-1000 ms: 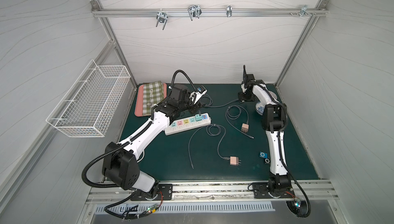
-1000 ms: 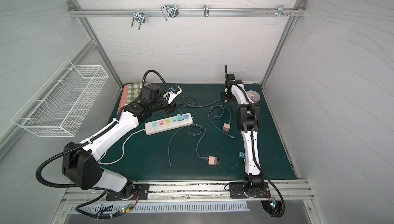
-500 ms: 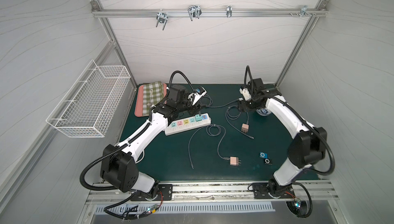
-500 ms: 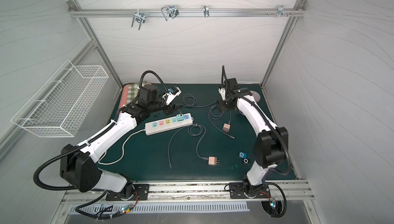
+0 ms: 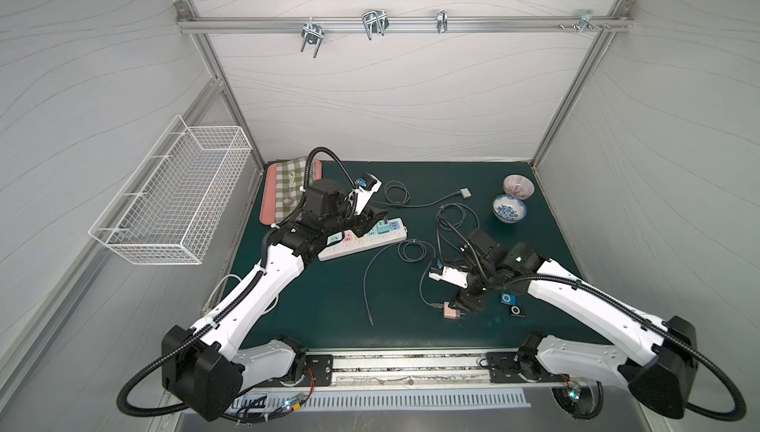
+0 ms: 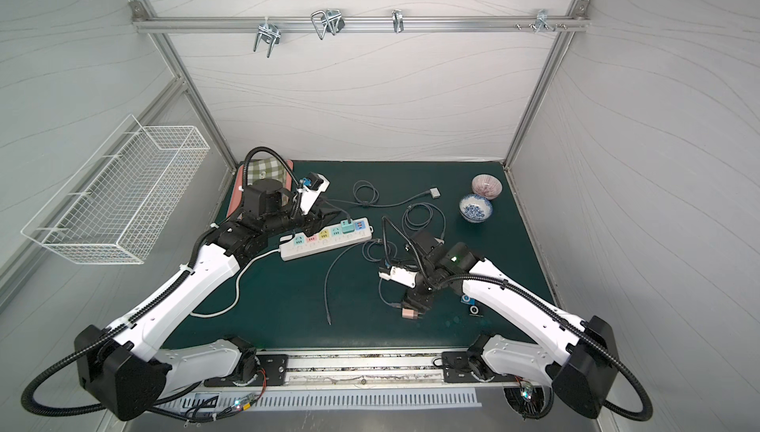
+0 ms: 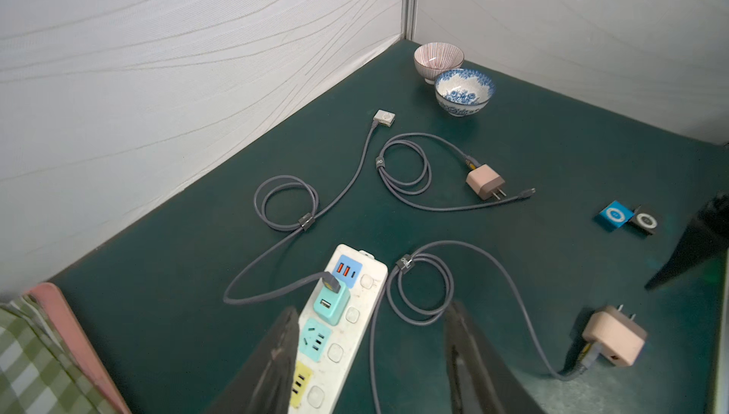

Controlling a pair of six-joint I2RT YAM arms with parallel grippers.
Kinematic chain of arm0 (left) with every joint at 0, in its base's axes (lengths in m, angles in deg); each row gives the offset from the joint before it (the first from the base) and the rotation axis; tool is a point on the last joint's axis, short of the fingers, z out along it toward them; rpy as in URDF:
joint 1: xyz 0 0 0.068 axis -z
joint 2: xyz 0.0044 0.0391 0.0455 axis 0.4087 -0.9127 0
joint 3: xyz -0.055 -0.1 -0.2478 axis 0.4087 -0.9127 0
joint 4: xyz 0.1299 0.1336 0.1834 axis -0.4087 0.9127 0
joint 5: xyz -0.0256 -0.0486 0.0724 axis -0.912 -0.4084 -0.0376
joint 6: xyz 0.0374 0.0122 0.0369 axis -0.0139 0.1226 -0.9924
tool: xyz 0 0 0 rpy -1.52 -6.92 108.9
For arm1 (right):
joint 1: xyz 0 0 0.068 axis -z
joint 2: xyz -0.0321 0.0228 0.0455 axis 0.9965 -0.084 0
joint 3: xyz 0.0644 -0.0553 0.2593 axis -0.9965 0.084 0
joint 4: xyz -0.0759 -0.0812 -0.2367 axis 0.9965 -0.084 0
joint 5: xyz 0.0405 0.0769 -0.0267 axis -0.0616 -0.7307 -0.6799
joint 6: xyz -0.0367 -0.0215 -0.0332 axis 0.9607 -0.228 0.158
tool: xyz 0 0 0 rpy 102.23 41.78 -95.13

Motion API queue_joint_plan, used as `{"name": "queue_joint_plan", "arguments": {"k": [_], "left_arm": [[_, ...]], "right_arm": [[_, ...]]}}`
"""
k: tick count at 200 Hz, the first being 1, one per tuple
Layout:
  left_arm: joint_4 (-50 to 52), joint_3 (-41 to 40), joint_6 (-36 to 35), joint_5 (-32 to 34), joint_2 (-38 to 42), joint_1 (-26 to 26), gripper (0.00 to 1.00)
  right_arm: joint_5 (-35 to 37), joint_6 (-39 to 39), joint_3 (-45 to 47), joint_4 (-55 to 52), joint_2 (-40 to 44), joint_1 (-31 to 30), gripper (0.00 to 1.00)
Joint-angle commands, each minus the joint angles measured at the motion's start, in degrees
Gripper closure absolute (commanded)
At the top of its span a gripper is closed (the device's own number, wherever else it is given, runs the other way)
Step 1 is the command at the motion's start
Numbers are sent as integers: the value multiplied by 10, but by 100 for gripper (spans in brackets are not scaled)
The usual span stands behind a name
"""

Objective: Charge mp3
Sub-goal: Pick up the plug from the center of the board.

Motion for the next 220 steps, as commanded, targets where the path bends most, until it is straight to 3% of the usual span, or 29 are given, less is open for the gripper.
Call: {"name": "queue_joint_plan", "arguments": {"k": [1,96,149,196,211,220], "left_arm": [[3,-9,39,3,16,4,47],[9,-47,36,26,56,7,46],[-7,-48,37,3,49,8,46],[-4,-48,27,2,46,8,46],[-4,-47,25,2,45,8,46],[2,-45,17,3,45,7,46]], "right_arm": [[-10,71,21,-32,-13,-15,30],[59,52,71,69,-132,-18,26],[74,53,84,117,-191,-19,27],[94,64,94,149,-206,-17,36],[97,70,97,161,-210,-17,45],[104,71,93,161,-212,-18,56]]}}
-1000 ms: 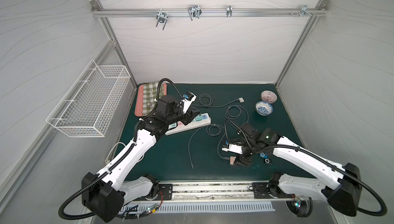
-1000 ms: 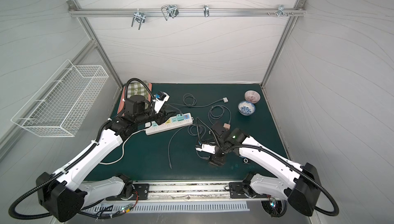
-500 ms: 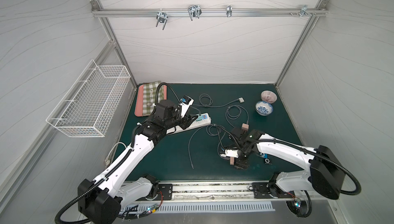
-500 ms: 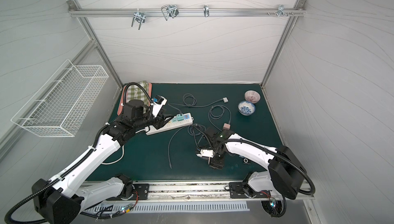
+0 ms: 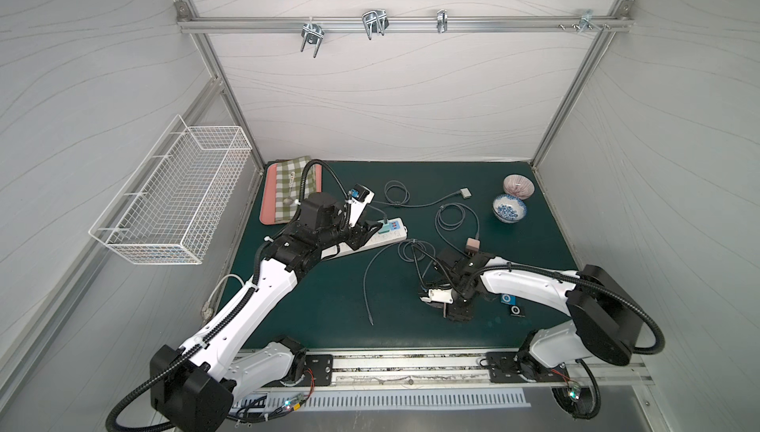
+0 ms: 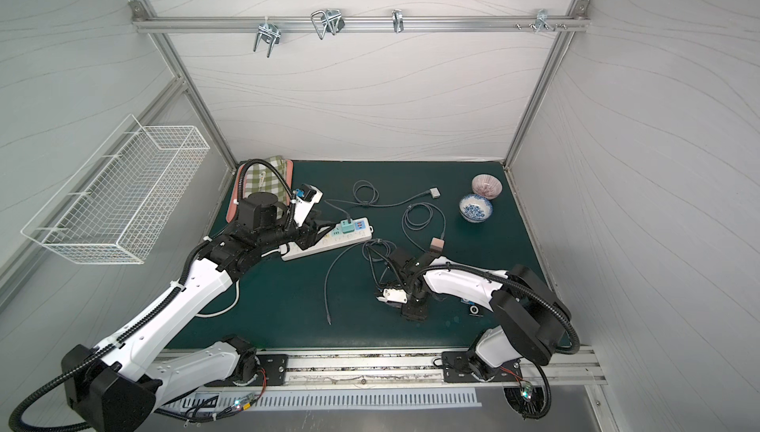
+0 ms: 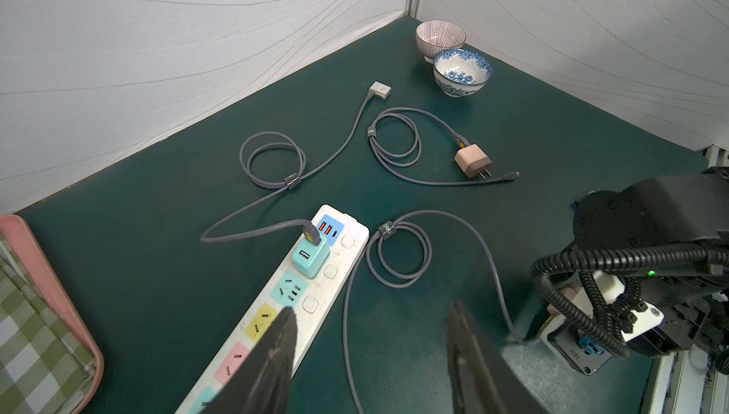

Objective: Charge mp3
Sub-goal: Pick up the plug from the center of the board.

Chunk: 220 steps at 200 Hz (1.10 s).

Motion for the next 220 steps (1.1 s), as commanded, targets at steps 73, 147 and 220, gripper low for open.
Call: {"name": "queue_joint_plan", "arguments": {"k": [73,147,220], "left_arm": [[43,11,-176,-69,54,-15,49],[102,32,-339,-206,92,-4,50],[123,49,-470,-173,45,79,49]], "right_arm": [[-247,90,-92,-29,112,67,63],[-491,167,-270,-117,12,128,62],[-584,238,-385,-225,-88,166,63]]}}
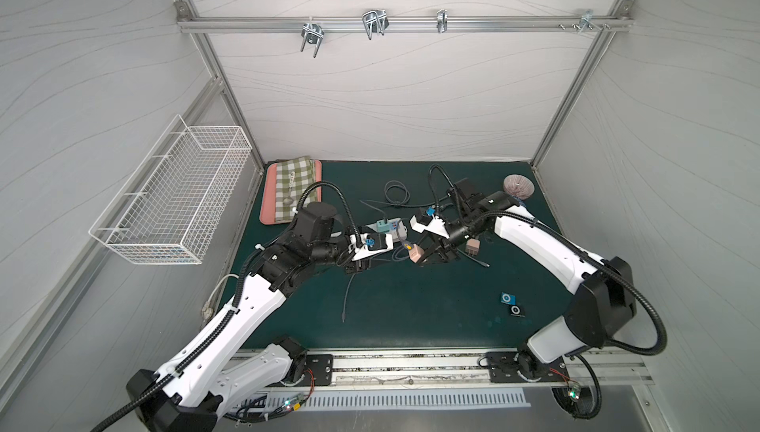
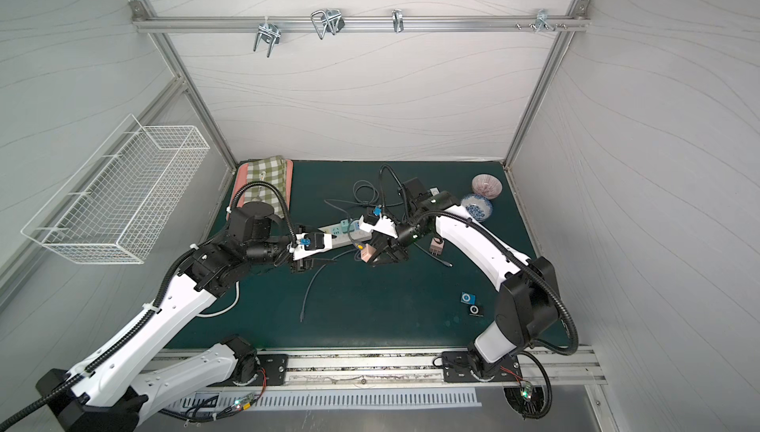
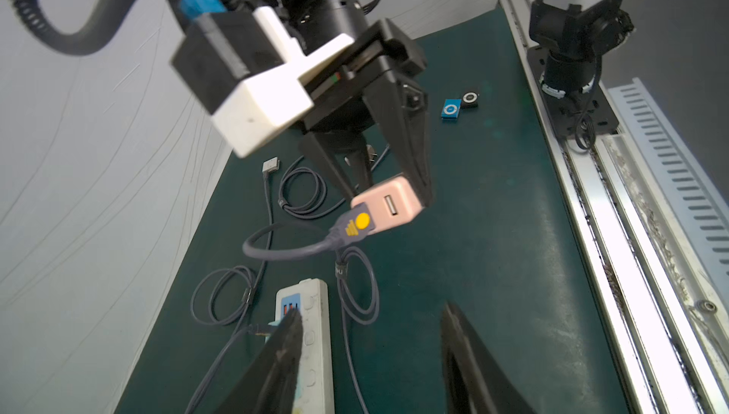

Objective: Charge mp3
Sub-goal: Pick up the plug from the center of the board.

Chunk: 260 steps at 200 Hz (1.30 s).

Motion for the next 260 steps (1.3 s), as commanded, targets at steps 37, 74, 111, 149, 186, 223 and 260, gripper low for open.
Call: {"name": "queue_joint_plan", "arguments": {"k": [37,74,111,149,186,223,260], "left_arm": [[-37,32,-134,16,-53,36,46],[-52,43,-176,21,-105,52,45],[-116,22,-221,78,-116,81,44],[-143,6,-230,88,-92,83,44],[-155,-23,-226,102,-58,86,43],[-154,-16,-242,100,-54,87,41],[-133,6,-271,90,-92,100,40]], "right_arm": [[-61,75,-30,-91,-35,4,63],[-39,74,-24,-86,-35,7,63],[-29,73,-26,-95,-39,7,63],[-25,69,-19,-93,-35,7,63],[-28,69,-15,-93,-28,9,63],[-21,68,-16,-103,-30,8,63],[0,65,-16,-106,-29,2,63]]}}
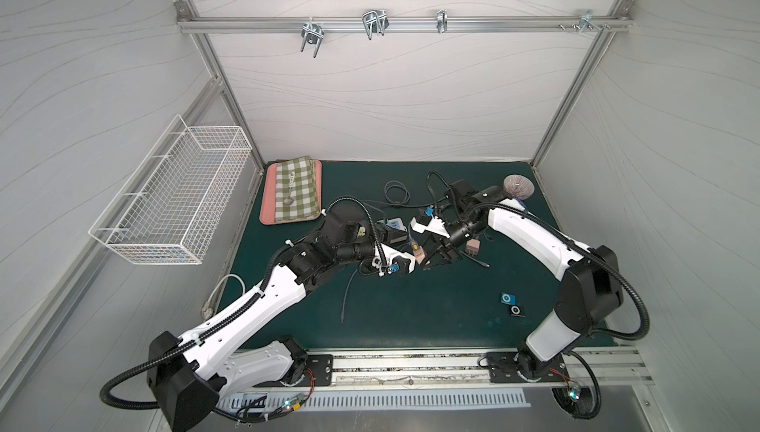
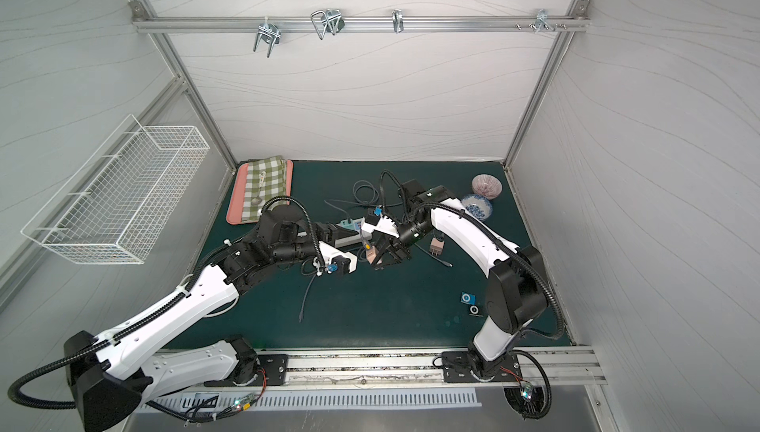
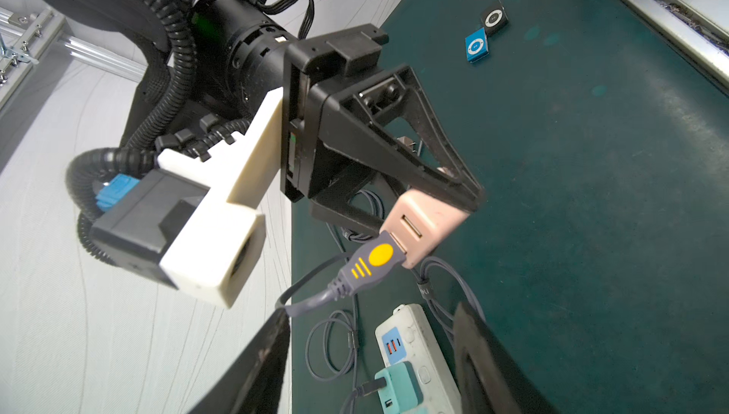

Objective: Charge mp3
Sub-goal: Pick up the plug from the center of the board.

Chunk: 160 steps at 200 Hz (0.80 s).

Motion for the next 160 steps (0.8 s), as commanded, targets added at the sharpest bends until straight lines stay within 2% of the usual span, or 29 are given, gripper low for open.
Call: {"name": "queue_joint_plan", "arguments": {"k": [1,77,127,160], "left_arm": [[-2,29,-36,-12,-24,11,40],[6,49,-64,-17,-80,28,40],[18,46,-72,-12,-88,44,60],[16,43,-80,9,-87,49,69]], "right_arm": [[-6,28,1,-26,6,-7,63],[8,25,-8,-37,7,-17,63],[-18,30,-19,-46,9,-17,62],[-16,32,-15,-50,10,-15,61]]}}
